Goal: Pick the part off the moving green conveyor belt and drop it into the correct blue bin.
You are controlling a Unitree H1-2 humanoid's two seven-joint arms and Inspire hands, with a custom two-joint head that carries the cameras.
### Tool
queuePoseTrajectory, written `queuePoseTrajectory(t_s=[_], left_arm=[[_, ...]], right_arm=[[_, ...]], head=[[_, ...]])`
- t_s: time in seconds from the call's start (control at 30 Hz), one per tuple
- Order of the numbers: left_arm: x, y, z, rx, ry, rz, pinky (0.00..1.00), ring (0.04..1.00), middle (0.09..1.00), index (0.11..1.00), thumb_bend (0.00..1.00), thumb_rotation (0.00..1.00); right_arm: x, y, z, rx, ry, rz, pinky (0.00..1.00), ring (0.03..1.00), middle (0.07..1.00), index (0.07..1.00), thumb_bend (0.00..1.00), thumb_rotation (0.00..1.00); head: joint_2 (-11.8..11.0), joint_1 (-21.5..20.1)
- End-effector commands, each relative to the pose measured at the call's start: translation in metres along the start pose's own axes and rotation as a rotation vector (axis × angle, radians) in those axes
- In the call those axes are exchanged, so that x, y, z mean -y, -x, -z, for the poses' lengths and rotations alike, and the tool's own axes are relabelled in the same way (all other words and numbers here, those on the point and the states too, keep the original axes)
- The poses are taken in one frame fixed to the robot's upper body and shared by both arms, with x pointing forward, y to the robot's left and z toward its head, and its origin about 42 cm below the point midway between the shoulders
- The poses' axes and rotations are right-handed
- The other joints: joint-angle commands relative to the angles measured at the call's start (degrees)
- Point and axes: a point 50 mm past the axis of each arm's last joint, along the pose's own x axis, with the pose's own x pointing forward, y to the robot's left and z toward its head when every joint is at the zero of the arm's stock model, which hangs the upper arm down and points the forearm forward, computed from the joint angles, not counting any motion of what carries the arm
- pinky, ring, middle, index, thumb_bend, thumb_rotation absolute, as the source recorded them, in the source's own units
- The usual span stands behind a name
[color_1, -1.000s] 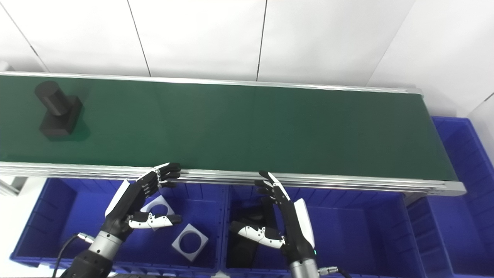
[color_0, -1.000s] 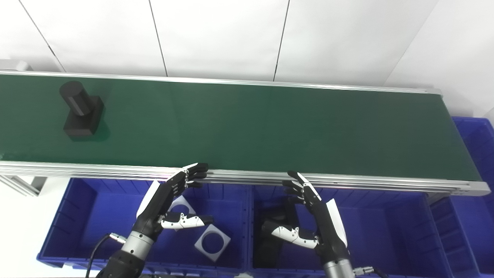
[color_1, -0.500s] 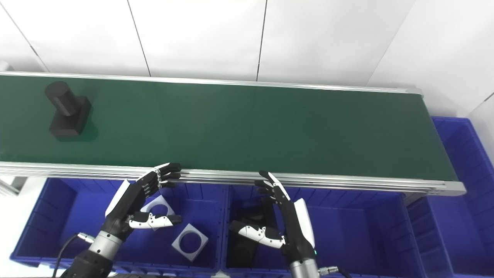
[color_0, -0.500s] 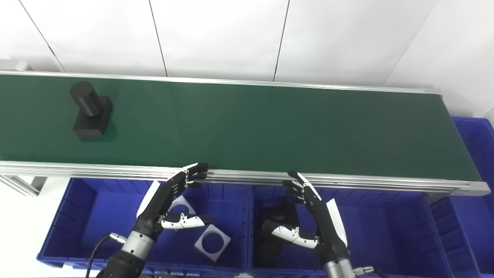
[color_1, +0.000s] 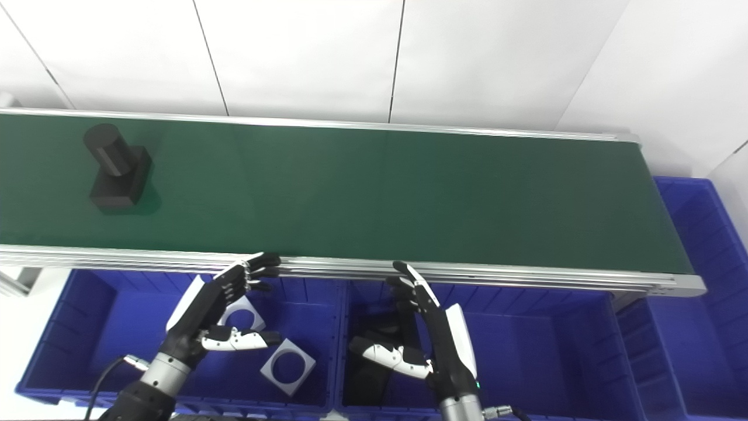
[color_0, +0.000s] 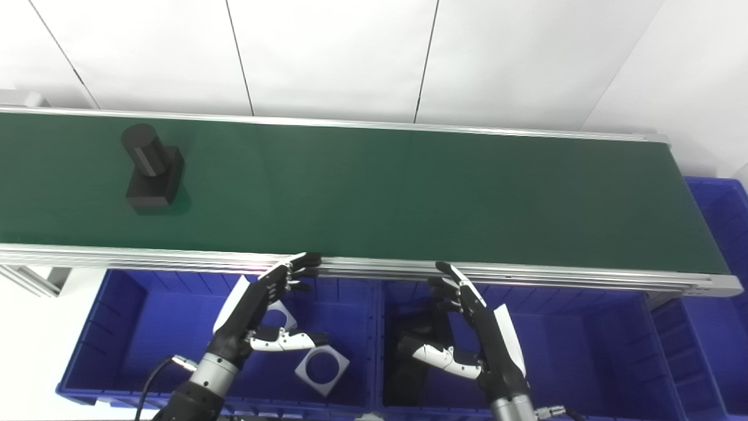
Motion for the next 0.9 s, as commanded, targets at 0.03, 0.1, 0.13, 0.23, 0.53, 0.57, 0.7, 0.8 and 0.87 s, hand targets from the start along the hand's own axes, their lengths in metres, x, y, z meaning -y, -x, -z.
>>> queuePoseTrajectory(t_s=[0.03,0.1,0.13,0.23,0.53,0.57,0.7,0.8,0.87], left_arm=[[0.008,-0.006,-0.006,0.054,-0.03,-0.014,0.7,0.786,0.825,0.81,0.79,0.2],[0.014,-0.007,-0.005,0.048,-0.042,-0.015,0.69,0.78,0.822,0.809,0.79,0.21],[0.016,-0.008,-0.004,0.045,-0.047,-0.016,0.68,0.778,0.82,0.808,0.8,0.21],[0.021,-0.009,0.0,0.035,-0.053,-0.019,0.68,0.771,0.813,0.803,0.8,0.21],[0.029,-0.012,0.005,0.033,-0.092,-0.017,0.67,0.753,0.801,0.805,0.79,0.2],[0.029,-0.013,0.005,0.032,-0.092,-0.017,0.67,0.753,0.801,0.806,0.8,0.2],[0.03,-0.012,0.005,0.034,-0.087,-0.016,0.67,0.753,0.801,0.805,0.8,0.19],[0.029,-0.013,0.006,0.035,-0.096,-0.012,0.66,0.752,0.801,0.801,0.81,0.18],[0.029,-0.013,0.007,0.033,-0.095,-0.009,0.66,0.751,0.8,0.799,0.81,0.18]], right_arm=[[0.008,0.002,-0.004,0.074,-0.006,0.021,0.71,0.788,0.808,0.9,0.68,0.38],[0.011,0.003,-0.001,0.073,-0.005,0.019,0.7,0.785,0.807,0.898,0.68,0.38],[0.012,0.003,0.0,0.073,-0.004,0.018,0.7,0.786,0.806,0.898,0.68,0.38],[0.013,0.004,0.005,0.078,-0.006,0.014,0.7,0.784,0.806,0.9,0.69,0.37],[0.015,0.006,0.017,0.09,-0.019,0.011,0.68,0.779,0.807,0.901,0.7,0.35],[0.015,0.006,0.018,0.092,-0.017,0.012,0.68,0.778,0.806,0.9,0.7,0.35],[0.016,0.006,0.019,0.092,-0.005,0.009,0.69,0.785,0.81,0.903,0.69,0.37],[0.016,0.007,0.019,0.087,-0.003,0.013,0.69,0.78,0.806,0.901,0.69,0.36],[0.015,0.007,0.019,0.083,-0.004,0.015,0.69,0.776,0.803,0.898,0.69,0.35]], head=[[-2.35,3.14],[-3.51,4.05],[-4.27,4.54],[-5.66,5.3],[-8.79,6.95],[-9.3,7.66],[-9.76,7.95],[-10.43,8.22],[-11.0,8.57]])
